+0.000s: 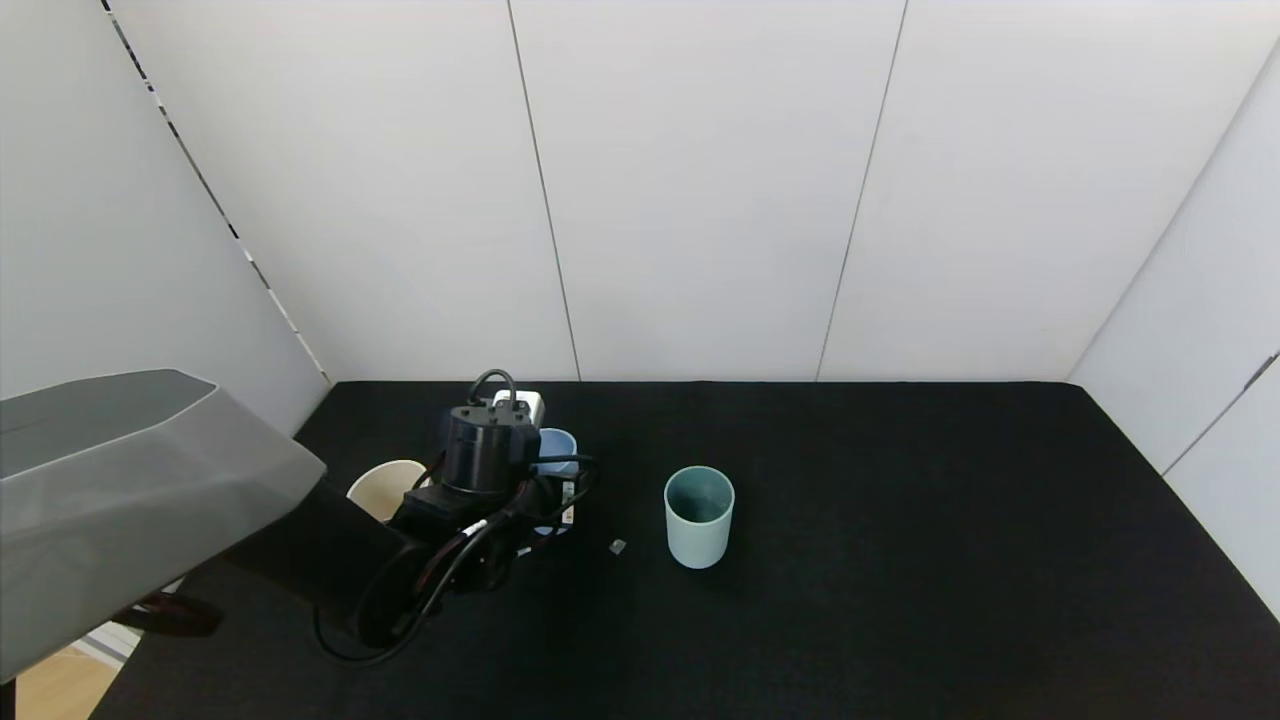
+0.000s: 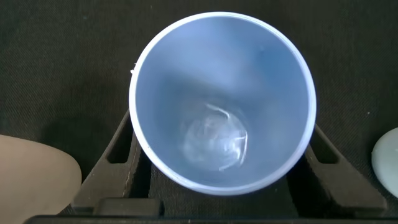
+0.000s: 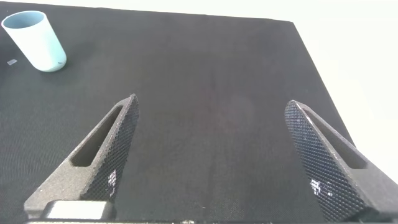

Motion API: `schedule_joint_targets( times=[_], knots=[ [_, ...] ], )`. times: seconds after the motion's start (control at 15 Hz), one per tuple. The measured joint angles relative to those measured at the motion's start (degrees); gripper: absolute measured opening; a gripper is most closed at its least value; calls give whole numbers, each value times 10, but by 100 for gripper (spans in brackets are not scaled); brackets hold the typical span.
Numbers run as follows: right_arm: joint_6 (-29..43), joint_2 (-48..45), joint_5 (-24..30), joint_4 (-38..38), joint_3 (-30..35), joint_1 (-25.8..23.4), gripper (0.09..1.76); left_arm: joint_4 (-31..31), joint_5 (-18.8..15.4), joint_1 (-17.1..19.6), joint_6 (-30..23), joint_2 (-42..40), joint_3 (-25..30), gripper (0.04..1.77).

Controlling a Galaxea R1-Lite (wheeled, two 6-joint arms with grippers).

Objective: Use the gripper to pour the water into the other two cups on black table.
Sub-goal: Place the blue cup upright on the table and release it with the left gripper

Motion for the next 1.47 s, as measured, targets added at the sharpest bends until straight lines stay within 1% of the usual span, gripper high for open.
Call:
schedule_joint_targets(
  times=[0.67, 0.8, 1.0, 1.27, 1.47],
  knots=[
    [0, 0, 0, 0, 0, 0, 171, 1, 0, 0, 1, 8, 5, 121],
    [0, 0, 0, 0, 0, 0, 171, 1, 0, 0, 2, 8, 6, 135],
    [0, 0, 0, 0, 0, 0, 171, -2, 0, 0, -1, 8, 6, 147],
    [0, 0, 0, 0, 0, 0, 171, -6, 1, -1, -1, 4, 6, 156],
    [0, 0, 0, 0, 0, 0, 171, 0, 2, -1, 5, -15, 6, 161]
  ],
)
